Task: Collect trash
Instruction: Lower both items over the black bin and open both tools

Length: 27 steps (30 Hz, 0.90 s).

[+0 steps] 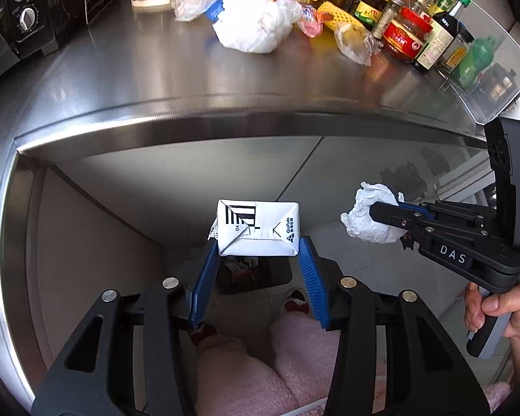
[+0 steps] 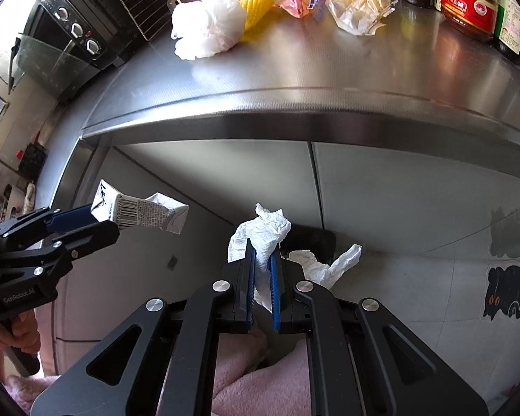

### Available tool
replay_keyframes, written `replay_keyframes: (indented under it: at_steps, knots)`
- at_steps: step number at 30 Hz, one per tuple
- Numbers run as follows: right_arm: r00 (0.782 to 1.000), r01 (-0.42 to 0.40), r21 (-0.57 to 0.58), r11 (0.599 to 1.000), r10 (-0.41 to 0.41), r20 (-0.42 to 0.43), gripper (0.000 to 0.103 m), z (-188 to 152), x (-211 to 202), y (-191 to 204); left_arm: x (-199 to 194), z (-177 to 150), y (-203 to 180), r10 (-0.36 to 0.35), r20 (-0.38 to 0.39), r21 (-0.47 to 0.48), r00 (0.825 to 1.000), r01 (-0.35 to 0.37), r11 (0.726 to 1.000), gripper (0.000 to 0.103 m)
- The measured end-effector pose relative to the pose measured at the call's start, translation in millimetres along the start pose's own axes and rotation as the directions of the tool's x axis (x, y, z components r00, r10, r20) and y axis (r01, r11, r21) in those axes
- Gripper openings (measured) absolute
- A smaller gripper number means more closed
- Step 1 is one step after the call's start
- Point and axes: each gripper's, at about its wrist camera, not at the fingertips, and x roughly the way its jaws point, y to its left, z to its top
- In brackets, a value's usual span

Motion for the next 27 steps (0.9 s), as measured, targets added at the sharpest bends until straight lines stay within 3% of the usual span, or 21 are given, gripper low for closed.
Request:
replay_keyframes:
  at_steps: [16, 27]
  knots:
    - [0.984, 0.02, 0.13, 0.991, 0.004, -0.18, 0.009, -16, 90, -31, 111, -29, 3, -0.009, -0.177, -0.016, 0.984, 0.006, 1.0, 0.045]
    - [0.97, 0.05, 0.206, 0.977, 0.002, -0.244, 0.012, -16, 135, -36, 160, -29, 17, -0.008, -0.26, -0.036, 0.966, -0.002, 0.999, 0.045]
